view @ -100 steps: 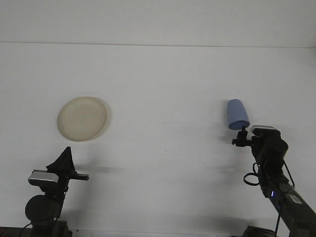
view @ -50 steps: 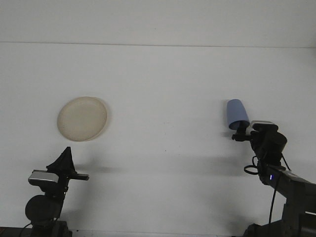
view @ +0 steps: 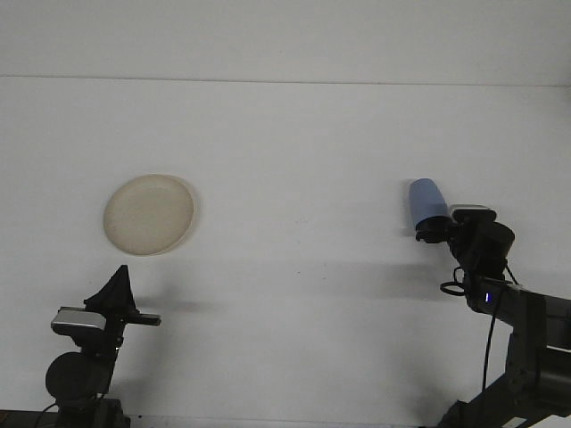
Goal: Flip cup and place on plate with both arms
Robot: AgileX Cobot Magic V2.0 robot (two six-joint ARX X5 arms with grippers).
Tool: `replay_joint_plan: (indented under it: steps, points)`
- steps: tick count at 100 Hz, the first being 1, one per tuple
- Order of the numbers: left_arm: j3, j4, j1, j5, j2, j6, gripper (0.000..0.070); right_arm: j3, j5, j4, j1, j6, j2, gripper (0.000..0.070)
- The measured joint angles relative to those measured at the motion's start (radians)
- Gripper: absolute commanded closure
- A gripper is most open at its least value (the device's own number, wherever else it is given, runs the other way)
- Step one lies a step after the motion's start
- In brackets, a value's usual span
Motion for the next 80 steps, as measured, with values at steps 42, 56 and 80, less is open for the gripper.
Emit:
replay_joint_plan:
  steps: [42,56,80]
  points:
    - [0.0,0.0,0.0,0.0,0.0,0.0,0.0689,0.006,-0.055,0.015,0.0,-0.003,-0.007,0.0693]
    - [0.0,0.0,0.0,0.0,0.0,0.0,0.0689,0.006,-0.05,-0.06,0.008,-0.003,-0.093,0.0694]
    - [0.0,0.0,0.0,0.0,0.0,0.0,0.0689,0.006,-0.018,-0.22,0.049,0.013,-0.365,0.0695]
